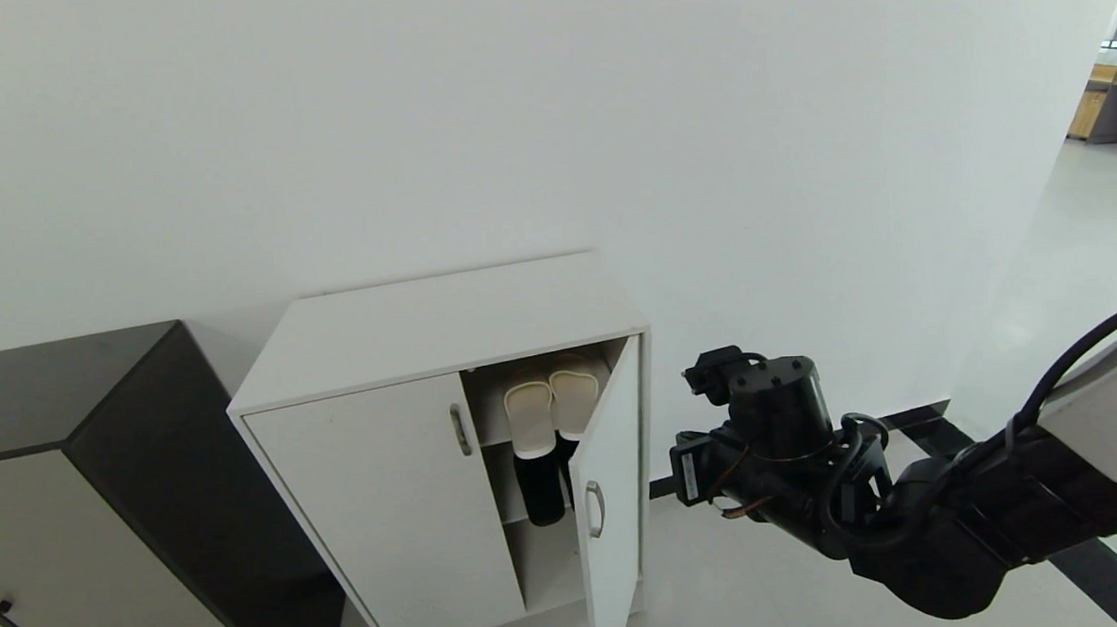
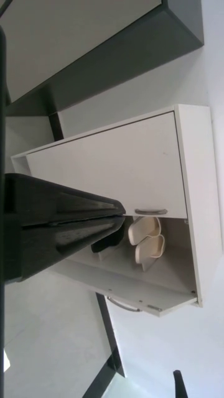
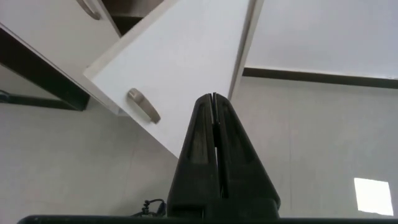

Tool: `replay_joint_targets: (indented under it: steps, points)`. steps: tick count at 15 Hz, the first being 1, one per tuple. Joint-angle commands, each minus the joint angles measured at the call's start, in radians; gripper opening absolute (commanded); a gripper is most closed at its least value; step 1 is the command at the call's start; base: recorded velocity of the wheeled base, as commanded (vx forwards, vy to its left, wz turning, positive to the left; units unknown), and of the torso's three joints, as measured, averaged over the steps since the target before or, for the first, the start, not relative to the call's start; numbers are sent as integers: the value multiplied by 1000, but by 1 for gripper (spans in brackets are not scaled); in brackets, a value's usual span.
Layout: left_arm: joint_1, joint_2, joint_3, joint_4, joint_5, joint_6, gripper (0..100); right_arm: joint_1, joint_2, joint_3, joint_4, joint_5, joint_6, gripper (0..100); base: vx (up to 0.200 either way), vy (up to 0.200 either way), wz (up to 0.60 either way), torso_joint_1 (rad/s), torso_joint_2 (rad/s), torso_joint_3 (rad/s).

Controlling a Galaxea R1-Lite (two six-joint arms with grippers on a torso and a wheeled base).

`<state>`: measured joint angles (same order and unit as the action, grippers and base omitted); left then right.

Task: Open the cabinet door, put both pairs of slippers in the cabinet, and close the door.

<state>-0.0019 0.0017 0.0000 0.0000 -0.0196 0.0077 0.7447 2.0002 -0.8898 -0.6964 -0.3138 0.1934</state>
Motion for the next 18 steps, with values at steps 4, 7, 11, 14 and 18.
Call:
replay_joint_targets:
  steps: [4, 7, 11, 14, 18]
  points:
    - [0, 1, 0, 0, 0, 0, 0, 2, 8, -1, 0, -1, 0, 0, 0, 0, 300, -1, 0, 1]
    - [-1, 1, 0, 0, 0, 2, 0, 2, 9, -1, 0, -1, 0, 0, 0, 0, 600, 2, 4, 6]
    - [0, 1, 0, 0, 0, 2, 0, -1, 9, 5, -5, 1, -20, 0, 0, 0, 150, 1, 1, 2]
    - [0, 1, 0, 0, 0, 2, 0, -4, 5, 29, -35, 13, -26, 0, 0, 0, 0, 0, 0, 0]
    - [0, 1, 0, 0, 0, 2, 0, -61, -21, 155, -181, 151, -137, 0, 0, 0, 0, 0, 0, 0]
